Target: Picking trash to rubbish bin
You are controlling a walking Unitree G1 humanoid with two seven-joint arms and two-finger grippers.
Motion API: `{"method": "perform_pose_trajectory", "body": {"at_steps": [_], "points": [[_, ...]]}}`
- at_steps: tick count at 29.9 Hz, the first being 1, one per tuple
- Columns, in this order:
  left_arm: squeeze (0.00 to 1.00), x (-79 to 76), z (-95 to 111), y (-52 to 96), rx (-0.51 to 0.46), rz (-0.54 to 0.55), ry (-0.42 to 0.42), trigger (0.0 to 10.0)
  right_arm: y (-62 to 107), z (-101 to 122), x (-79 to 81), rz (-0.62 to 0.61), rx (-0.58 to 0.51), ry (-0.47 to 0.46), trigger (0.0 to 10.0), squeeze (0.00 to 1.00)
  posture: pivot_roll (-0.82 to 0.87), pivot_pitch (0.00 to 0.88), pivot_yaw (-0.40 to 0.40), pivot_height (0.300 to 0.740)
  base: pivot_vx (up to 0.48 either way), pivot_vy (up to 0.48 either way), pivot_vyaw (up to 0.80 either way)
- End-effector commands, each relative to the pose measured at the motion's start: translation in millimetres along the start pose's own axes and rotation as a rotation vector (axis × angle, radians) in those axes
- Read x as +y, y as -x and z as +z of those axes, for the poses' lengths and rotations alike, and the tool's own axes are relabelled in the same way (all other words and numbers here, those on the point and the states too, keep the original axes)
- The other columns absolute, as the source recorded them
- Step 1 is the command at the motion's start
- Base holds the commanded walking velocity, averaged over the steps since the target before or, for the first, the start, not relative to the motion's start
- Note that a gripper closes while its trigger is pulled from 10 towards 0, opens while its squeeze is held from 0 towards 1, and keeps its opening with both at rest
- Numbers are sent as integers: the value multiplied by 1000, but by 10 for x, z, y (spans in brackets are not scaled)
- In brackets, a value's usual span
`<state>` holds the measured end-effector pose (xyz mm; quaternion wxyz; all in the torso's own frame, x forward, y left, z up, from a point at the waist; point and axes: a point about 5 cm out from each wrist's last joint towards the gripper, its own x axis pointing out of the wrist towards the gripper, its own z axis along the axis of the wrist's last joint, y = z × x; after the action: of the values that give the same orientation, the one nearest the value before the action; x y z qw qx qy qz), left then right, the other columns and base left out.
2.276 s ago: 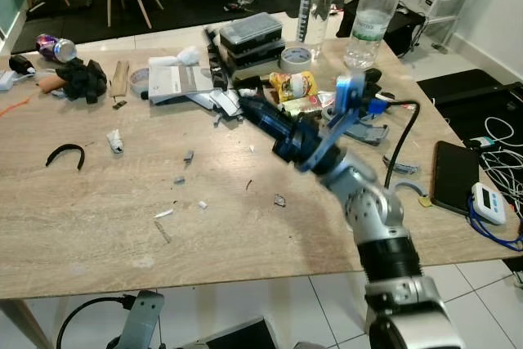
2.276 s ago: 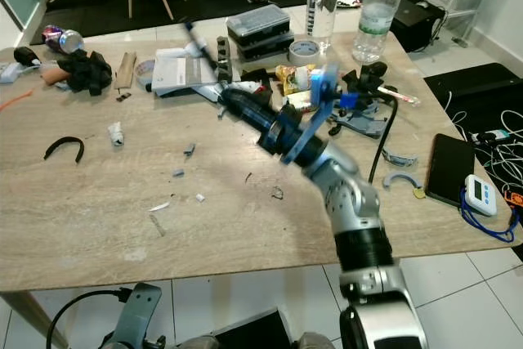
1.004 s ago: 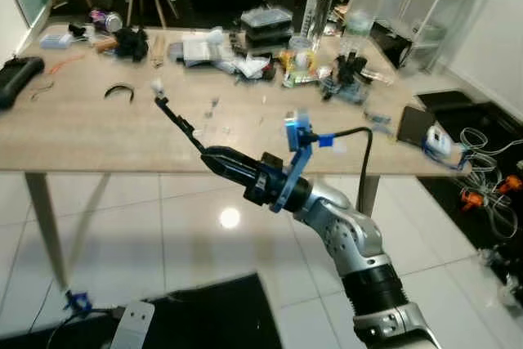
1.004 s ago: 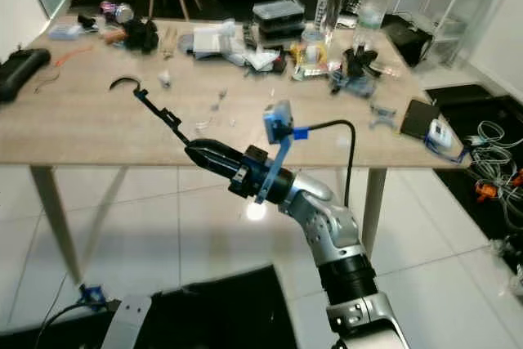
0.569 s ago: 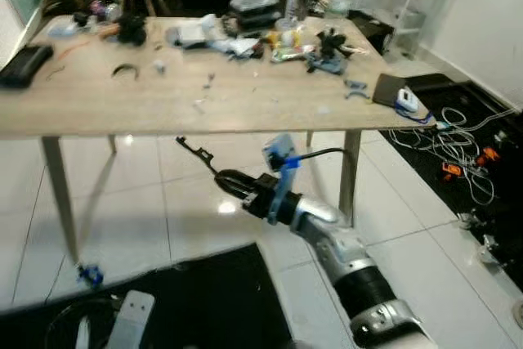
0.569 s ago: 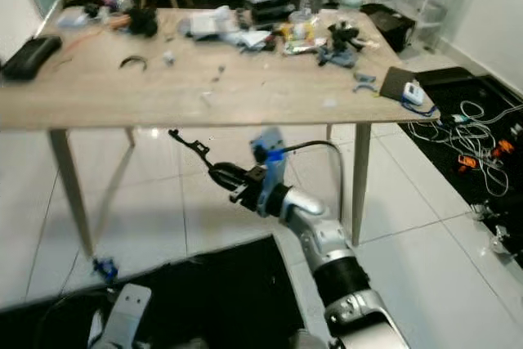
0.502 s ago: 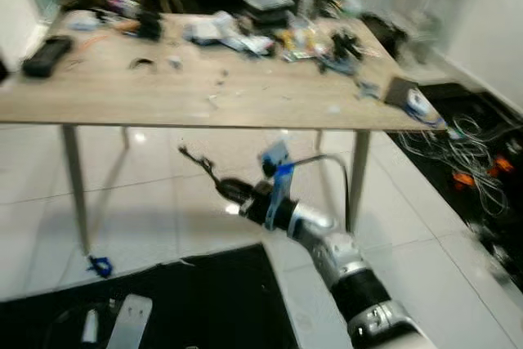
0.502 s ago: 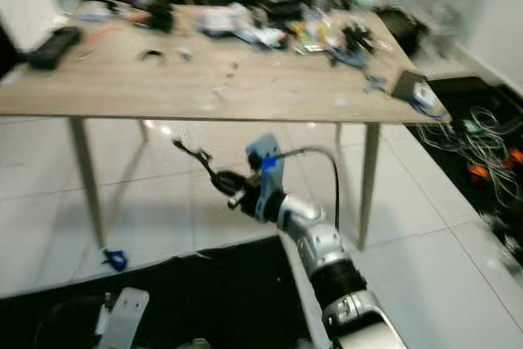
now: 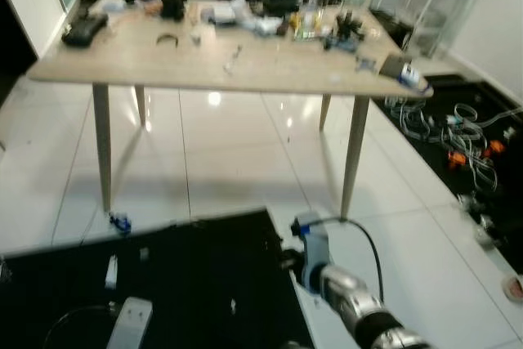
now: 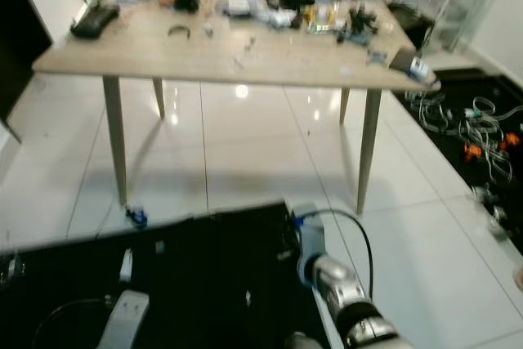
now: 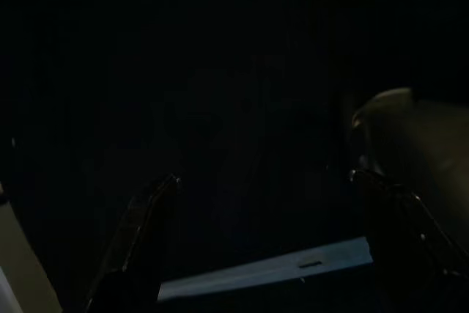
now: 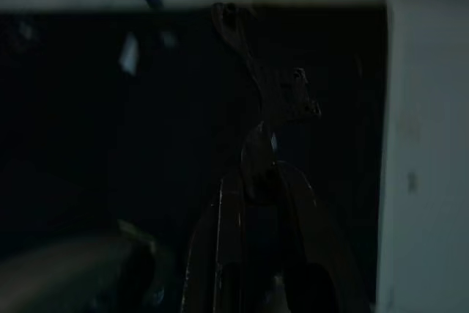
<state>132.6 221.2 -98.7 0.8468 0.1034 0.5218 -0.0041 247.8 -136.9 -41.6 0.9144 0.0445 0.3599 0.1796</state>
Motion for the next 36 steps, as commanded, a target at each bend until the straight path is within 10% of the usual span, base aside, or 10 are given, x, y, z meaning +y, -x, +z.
{"method": "perform_pose_trajectory", "body": {"at_steps": [1,16,36], "points": [[0,5,-29,5,9,-1,-6,10000,61,-130,-123,-70,36,-49,10000,0,76,15,7,740,-394,0,0],[0,4,-22,4,6,-6,-17,10000,601,-1248,-361,-315,385,-167,10000,0,86,19,5,740,-394,0,0],[0,26,-29,8,5,-8,-30,10000,584,-1246,-344,-314,426,-69,10000,0,93,14,9,740,-391,0,-38]]}}
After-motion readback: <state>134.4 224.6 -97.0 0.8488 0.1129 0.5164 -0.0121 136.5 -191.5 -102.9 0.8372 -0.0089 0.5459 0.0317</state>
